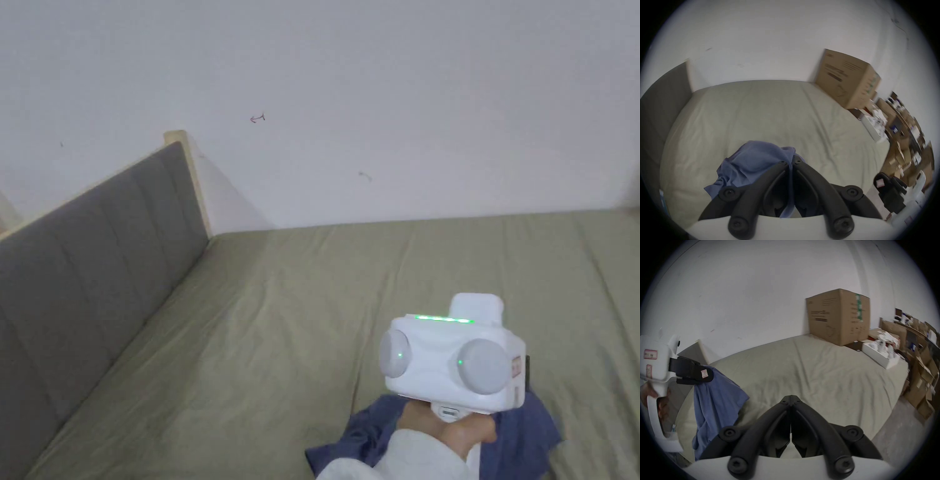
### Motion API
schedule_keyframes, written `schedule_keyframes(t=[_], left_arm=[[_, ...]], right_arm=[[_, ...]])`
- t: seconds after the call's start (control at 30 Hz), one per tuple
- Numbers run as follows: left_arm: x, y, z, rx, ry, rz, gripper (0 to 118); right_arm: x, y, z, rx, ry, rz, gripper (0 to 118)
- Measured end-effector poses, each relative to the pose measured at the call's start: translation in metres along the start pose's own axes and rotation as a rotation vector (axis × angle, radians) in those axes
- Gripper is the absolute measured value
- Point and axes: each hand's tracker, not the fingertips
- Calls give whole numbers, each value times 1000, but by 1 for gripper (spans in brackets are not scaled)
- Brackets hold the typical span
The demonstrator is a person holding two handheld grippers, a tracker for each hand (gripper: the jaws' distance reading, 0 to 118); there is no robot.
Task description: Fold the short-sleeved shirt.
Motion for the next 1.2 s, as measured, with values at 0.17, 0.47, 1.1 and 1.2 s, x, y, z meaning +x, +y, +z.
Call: schedule_keyframes(t=[0.17, 0.47, 1.1, 1.2], left_arm=[[65, -32, -27, -94, -119, -62, 0], [143, -119, -92, -266, -214, -264, 0], [-80, -154, 15, -170, 187, 111, 0], [-120, -172, 28, -186, 206, 245, 0]], right_arm=[[27, 2, 7, 1, -76, -36, 0], [45, -4, 4, -42, -131, -65, 0], [12, -20, -4, -88, -8, 21, 0], [3, -24, -7, -103, 4, 47, 0]])
